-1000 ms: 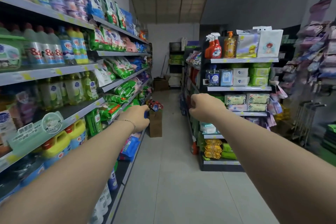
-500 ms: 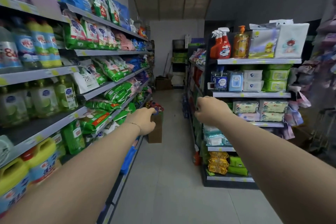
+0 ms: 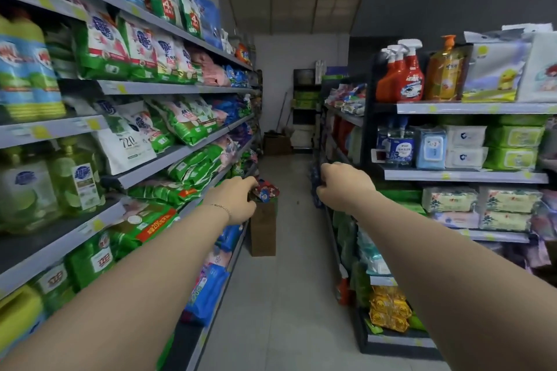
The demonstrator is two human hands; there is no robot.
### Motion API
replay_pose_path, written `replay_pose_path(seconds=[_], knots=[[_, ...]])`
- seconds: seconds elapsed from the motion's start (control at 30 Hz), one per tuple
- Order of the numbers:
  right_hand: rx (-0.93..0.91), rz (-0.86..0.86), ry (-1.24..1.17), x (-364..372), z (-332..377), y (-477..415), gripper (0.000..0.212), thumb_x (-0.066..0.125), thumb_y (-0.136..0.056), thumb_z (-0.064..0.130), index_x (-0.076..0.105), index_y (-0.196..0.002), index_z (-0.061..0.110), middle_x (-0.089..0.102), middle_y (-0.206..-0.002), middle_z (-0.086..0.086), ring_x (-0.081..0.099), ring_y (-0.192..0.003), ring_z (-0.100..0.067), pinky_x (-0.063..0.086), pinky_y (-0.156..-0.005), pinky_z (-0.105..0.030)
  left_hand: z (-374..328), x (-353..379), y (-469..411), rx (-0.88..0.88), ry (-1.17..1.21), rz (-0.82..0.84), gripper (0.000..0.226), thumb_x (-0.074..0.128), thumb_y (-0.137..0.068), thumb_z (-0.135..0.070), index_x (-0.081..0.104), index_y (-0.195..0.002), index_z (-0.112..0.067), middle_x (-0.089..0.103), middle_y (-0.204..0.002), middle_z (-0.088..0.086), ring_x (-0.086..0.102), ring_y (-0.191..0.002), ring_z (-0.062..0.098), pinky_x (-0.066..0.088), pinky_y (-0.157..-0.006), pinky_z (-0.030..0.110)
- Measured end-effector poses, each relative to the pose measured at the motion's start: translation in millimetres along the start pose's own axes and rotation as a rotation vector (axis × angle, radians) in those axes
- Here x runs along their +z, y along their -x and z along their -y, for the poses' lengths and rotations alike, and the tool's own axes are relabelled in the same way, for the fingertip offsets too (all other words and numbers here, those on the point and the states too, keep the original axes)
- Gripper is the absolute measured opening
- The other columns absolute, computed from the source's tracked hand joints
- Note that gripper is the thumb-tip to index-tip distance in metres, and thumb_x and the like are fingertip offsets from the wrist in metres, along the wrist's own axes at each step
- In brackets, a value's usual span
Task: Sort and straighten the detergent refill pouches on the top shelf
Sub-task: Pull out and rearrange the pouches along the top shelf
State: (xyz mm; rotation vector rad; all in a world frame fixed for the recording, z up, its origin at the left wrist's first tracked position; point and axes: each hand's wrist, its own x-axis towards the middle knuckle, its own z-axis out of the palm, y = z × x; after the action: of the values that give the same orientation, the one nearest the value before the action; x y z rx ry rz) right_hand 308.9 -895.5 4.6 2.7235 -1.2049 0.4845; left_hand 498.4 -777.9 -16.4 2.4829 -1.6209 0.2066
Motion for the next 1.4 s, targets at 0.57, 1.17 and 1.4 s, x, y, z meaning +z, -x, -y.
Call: replay_pose_path(seconds=[0.57, 1.17, 1.4], knots=[[0.02, -0.003, 0.006, 88.7, 11.6, -245.2, 0.027, 0.048, -0.094, 0.031, 0.048, -0.115, 0.014, 0.053, -0.115, -0.007, 0.053, -0.102, -0.029, 0.039, -0.083, -0.038, 93.3, 44.6, -249.0, 0.057, -0.055, -0.023, 0.045, 0.046, -0.095, -0.033, 0.039, -0.139, -0.029, 0.045, -0.138, 0.004, 0.049, -0.121, 0.027, 0.046, -0.093, 0.041], [-0.015, -0.047, 0.024, 155.1, -106.6, -527.5, 0.031, 0.05, -0.095, 0.035, 0.048, -0.117, 0.013, 0.054, -0.116, -0.008, 0.054, -0.105, -0.031, 0.037, -0.079, -0.038, 65.0, 82.9, -564.1, 0.06, -0.019, -0.044, 0.046, 0.047, -0.094, -0.033, 0.038, -0.139, -0.031, 0.044, -0.134, 0.003, 0.047, -0.12, 0.027, 0.045, -0.095, 0.045], [-0.008, -0.012, 0.042, 194.0, -141.7, -609.3, 0.03, 0.048, -0.096, 0.035, 0.048, -0.116, 0.012, 0.053, -0.117, -0.009, 0.052, -0.106, -0.031, 0.037, -0.08, -0.037, 61.5, 111.0, -656.5, 0.064, -0.025, -0.03, 0.047, 0.047, -0.096, -0.035, 0.035, -0.141, -0.031, 0.042, -0.135, 0.004, 0.044, -0.124, 0.027, 0.041, -0.092, 0.042]])
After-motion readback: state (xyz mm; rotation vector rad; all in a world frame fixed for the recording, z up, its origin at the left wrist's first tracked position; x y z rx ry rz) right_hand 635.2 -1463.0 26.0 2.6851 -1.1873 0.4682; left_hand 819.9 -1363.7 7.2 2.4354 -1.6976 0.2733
